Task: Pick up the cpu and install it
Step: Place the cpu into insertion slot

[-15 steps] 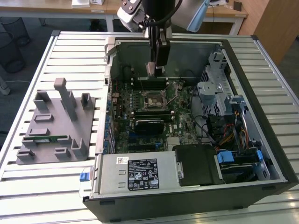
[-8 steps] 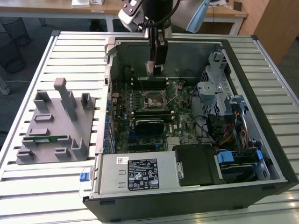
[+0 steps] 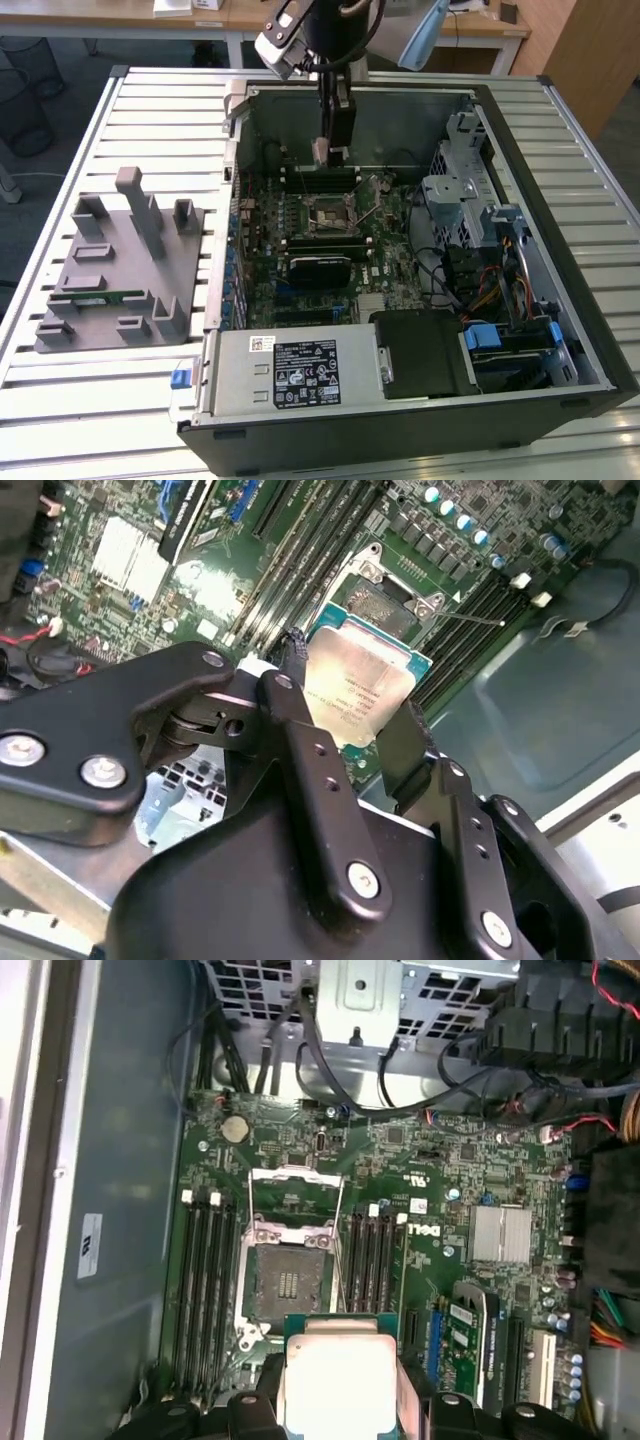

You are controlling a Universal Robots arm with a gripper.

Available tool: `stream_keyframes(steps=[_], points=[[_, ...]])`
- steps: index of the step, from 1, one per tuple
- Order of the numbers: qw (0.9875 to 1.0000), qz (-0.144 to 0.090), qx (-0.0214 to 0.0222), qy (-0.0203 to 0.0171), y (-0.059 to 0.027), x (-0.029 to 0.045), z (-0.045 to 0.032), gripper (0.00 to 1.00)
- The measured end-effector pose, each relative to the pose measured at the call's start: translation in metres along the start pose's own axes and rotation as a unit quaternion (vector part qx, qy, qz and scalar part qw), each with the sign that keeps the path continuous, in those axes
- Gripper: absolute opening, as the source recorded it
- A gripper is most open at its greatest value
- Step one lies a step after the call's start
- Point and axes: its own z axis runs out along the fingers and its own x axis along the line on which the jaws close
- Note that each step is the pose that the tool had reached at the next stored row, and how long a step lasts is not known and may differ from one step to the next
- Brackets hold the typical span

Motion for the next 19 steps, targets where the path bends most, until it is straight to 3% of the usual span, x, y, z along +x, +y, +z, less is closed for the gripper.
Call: stream_keyframes(steps=[4, 11, 19], points=[[1.0000, 0.007, 0.0008, -0.0001, 0.0005, 0.0033, 0.0073, 0.53], [1.0000, 0.007, 0.0008, 0.0000, 0.0027, 0.0184, 0.0196, 0.53], [1.0000, 0.007, 0.0018, 0.0001, 0.0072, 0.0206, 0.0343, 0.53]])
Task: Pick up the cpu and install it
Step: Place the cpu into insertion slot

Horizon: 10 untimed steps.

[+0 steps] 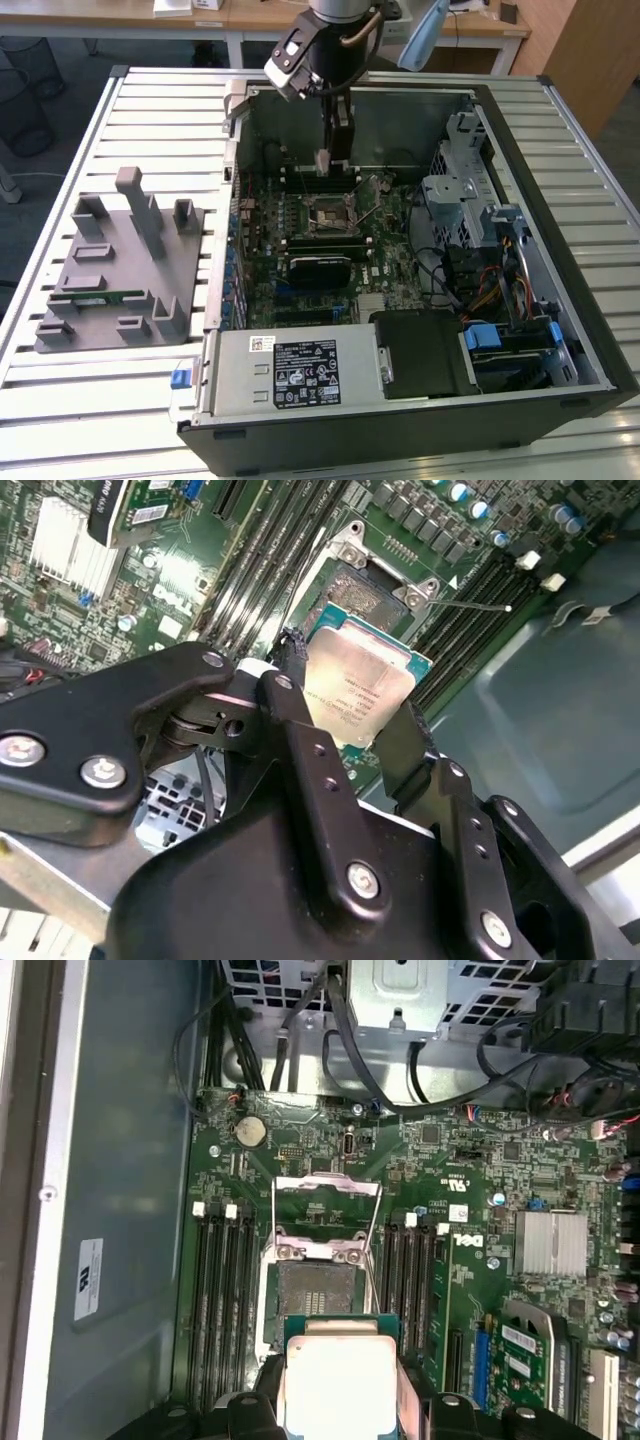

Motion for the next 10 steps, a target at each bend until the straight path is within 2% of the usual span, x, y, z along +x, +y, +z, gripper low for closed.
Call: stream_keyframes(steps=[10], points=[[1.0000, 0.000, 0.0003, 0.0000, 0.0023, 0.0005, 0.0182, 0.53]])
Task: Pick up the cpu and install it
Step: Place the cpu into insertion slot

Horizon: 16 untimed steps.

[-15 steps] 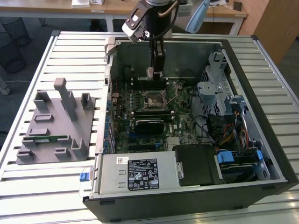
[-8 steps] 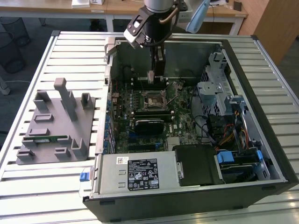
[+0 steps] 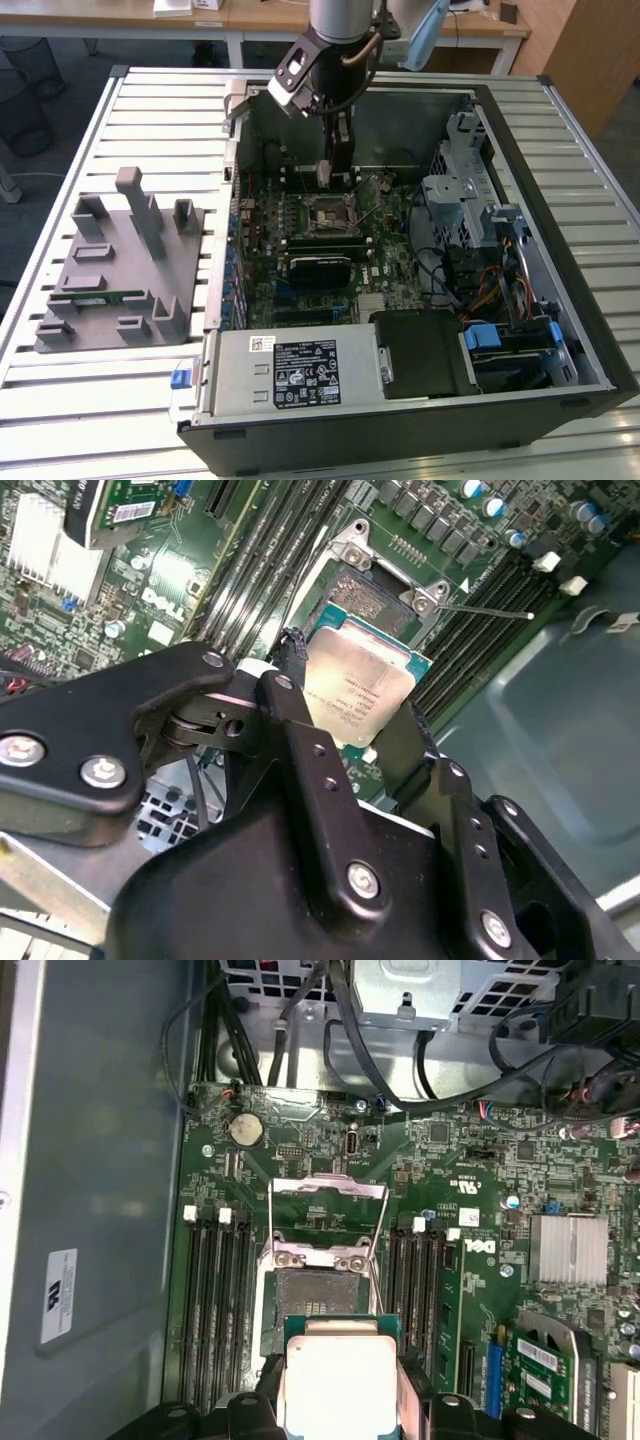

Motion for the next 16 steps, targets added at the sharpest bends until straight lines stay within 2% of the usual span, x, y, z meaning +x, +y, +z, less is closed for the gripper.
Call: stream_keyframes(steps=[16], points=[[1.0000, 0.000, 0.0018, 0.0000, 0.0013, 0.0012, 0.0291, 0.53]])
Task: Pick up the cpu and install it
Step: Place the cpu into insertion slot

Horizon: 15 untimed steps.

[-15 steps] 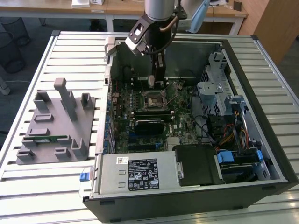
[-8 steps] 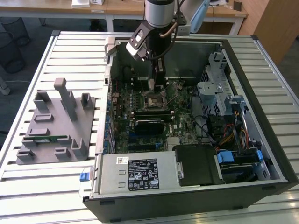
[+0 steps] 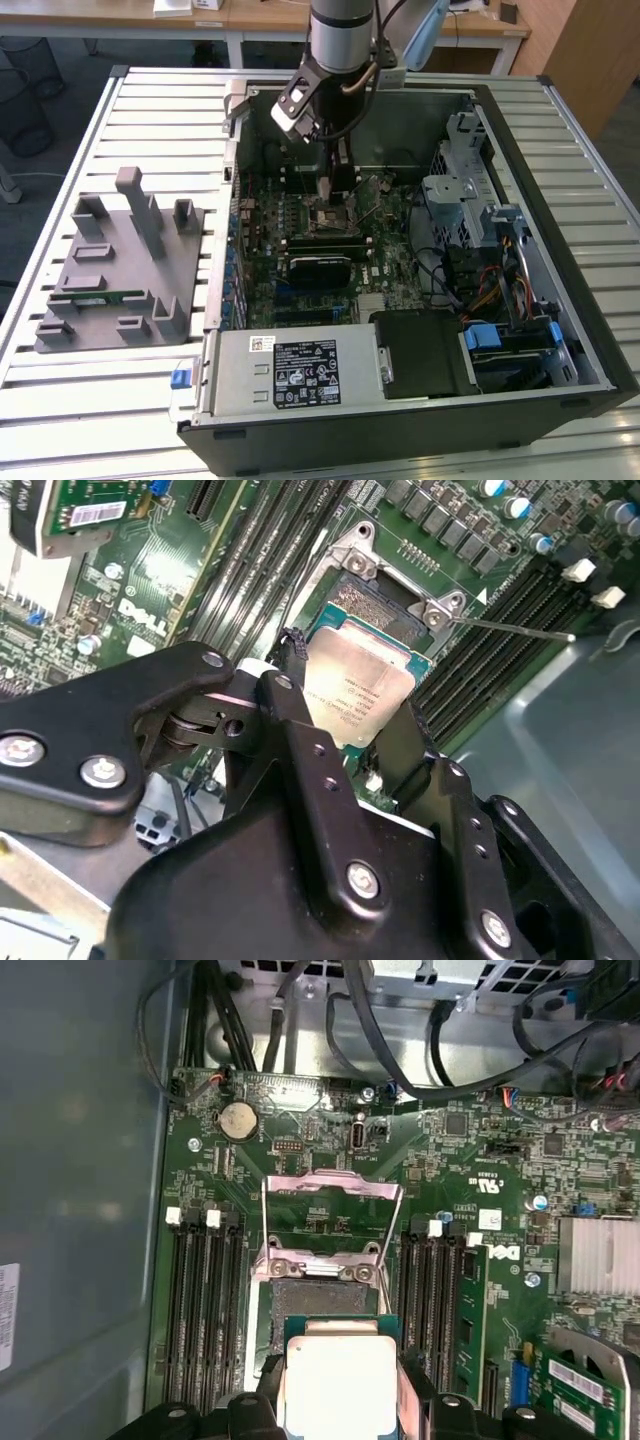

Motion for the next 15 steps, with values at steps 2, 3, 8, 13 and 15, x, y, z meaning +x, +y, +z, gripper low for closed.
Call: stream_keyframes(steps=[2, 3, 8, 13, 15], points=[[1.0000, 0.000, 0.0004, 0.0000, 0.0001, 0.0003, 0.0036, 0.53], [1.0000, 0.000, 0.0006, 0.0000, 0.0001, 0.0005, 0.0055, 0.53], [1.0000, 0.001, 0.0010, 0.0000, 0.0001, 0.0009, 0.0122, 0.53], [1.0000, 0.002, 0.0012, 0.0000, 0.0000, 0.0010, 0.0144, 0.53], [1.0000, 0.002, 0.0012, 0.0000, -0.0001, 0.0010, 0.0156, 0.53]])
